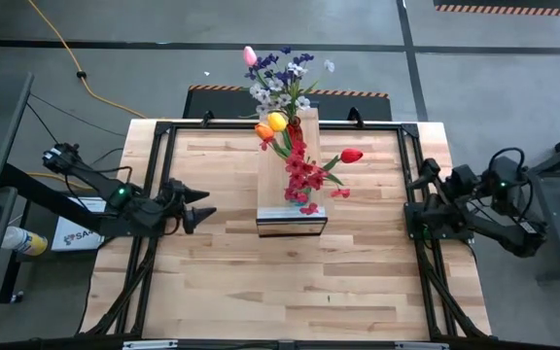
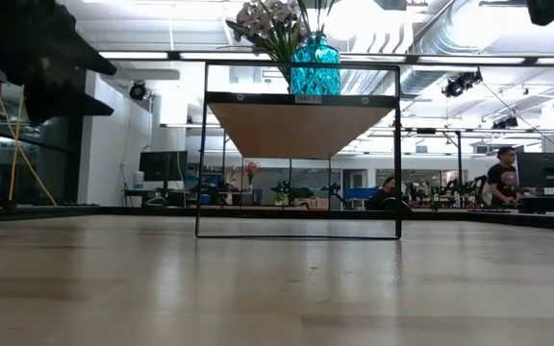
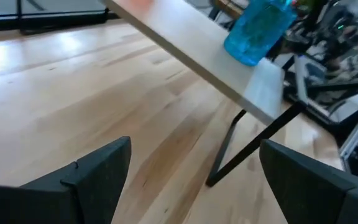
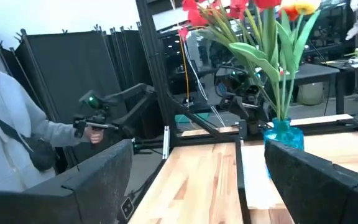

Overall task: Pick and place flowers into a vace then onto a shelf
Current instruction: Return to Home Position

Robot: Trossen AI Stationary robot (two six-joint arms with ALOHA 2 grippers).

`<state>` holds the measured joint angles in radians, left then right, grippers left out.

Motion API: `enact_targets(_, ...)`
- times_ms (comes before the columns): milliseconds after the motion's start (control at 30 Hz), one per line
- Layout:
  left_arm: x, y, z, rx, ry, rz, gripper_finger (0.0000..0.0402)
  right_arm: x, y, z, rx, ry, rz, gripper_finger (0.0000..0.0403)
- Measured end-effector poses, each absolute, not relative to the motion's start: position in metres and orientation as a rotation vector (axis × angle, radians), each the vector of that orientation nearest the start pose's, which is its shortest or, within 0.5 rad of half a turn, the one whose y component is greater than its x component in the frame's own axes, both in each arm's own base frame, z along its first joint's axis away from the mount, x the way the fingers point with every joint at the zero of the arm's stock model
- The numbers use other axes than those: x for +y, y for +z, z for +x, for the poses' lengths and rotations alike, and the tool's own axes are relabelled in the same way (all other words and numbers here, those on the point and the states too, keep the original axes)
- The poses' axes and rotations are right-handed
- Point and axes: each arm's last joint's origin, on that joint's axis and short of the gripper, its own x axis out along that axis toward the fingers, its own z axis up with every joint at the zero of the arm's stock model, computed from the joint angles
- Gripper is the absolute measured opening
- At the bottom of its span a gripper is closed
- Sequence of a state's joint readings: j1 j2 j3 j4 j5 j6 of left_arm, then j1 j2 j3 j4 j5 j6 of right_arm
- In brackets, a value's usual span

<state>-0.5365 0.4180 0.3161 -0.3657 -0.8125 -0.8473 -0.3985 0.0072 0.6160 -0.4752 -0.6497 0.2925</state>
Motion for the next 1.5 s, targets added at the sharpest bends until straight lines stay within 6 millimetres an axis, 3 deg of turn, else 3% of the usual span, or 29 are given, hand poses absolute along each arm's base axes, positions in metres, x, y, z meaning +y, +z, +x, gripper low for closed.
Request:
enact_targets(600,-0.035,0.158,0.098,0.275,0.382,-0.539,0.0385,-0.003,0.266,0.053,-0.093,0.273,0.234,0.0353)
enact_targets(767,-0.034,0.156,0.096,0.258,0.369,-0.537,0.0385,-0.009,0.255,0.063,-0.157,0.236,0.205,0.0353)
enact_targets(1100,-0.03,0.155,0.093,0.19,0.444,-0.479,0.0385,-0.02,0.208,0.084,-0.238,0.167,0.224,0.0353)
enact_targets(1500,-0.026,0.158,0.093,0.099,0.572,-0.431,0.0385,-0.026,0.191,0.089,-0.233,0.008,0.2,0.0353)
